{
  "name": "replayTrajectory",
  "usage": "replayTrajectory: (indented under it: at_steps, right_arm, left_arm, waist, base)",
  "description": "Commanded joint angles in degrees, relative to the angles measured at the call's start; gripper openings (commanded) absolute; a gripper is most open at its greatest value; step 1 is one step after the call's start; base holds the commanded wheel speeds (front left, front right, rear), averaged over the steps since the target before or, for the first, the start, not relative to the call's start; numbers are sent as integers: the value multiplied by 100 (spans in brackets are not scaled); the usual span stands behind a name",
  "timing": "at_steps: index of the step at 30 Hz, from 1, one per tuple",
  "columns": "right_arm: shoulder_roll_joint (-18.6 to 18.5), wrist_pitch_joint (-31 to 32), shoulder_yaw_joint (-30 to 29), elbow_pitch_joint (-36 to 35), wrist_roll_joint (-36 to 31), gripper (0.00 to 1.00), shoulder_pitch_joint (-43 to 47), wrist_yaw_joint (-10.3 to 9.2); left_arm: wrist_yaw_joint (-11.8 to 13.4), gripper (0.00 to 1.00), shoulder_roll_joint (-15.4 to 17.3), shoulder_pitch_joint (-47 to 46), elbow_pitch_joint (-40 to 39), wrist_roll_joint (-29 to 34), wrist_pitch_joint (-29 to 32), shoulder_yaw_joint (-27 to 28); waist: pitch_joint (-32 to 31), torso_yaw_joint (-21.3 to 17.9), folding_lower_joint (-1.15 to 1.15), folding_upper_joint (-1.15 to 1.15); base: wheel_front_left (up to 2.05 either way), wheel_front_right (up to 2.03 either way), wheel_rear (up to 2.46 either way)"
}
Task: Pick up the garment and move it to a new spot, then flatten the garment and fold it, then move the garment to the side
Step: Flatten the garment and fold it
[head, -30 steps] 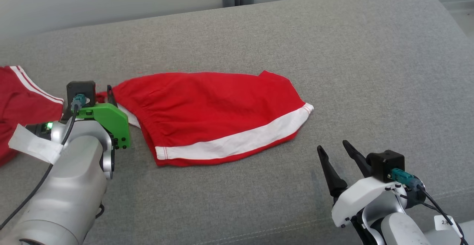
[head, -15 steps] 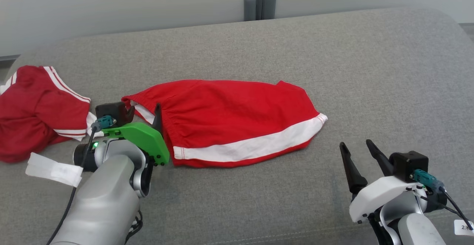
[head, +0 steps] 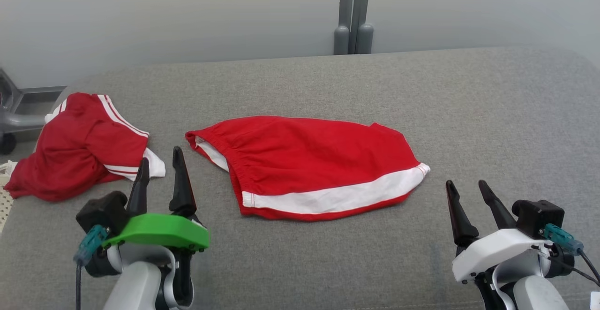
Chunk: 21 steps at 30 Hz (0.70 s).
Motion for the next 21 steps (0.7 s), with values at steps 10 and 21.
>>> replayTrajectory:
  at_steps: [10,21]
  right_arm:
    - [-12,-493,273,306,-43,100,29,0]
    - [-12,-400,186,438,-359,100,307,0]
  left_arm:
    - [-503,100,-217,1256,-602,813,1,451]
    - [-529,100,164,1892,-645,1284,55,255]
  waist:
    - [-315,223,0,0]
    - [-524,395,0,0]
  base:
    - [0,0,0]
    - [0,0,0]
